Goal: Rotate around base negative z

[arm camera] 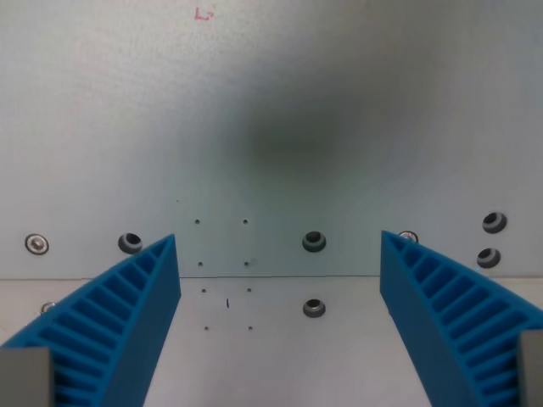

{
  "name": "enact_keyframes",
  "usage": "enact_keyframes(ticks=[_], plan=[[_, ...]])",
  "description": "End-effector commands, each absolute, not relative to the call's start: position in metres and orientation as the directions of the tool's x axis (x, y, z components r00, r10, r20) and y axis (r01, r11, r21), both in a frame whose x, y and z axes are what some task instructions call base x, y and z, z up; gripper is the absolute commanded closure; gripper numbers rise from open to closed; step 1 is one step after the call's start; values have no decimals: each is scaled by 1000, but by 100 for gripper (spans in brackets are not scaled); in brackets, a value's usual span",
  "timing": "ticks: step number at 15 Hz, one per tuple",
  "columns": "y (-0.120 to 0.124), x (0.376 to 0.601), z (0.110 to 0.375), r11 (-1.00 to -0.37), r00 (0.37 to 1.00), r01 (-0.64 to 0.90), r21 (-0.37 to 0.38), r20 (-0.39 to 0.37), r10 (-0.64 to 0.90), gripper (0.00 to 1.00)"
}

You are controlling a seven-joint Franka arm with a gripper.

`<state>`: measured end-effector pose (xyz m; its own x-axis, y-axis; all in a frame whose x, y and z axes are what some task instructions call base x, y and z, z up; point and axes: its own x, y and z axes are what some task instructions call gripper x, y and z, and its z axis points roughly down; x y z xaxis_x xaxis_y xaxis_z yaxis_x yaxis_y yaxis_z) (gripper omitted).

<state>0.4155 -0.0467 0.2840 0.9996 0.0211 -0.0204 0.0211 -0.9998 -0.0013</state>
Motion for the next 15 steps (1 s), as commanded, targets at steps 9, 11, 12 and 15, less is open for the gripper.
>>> enact_keyframes(ticks=[9,11,12,15], plan=[[-47,416,287,-972,972,-236,-4,-14,-235,0],[-47,416,287,-965,965,-261,-4,-14,-261,0],[-47,416,287,-962,962,-274,-4,-14,-274,0],[-47,416,287,-950,950,-312,-4,-14,-312,0]])
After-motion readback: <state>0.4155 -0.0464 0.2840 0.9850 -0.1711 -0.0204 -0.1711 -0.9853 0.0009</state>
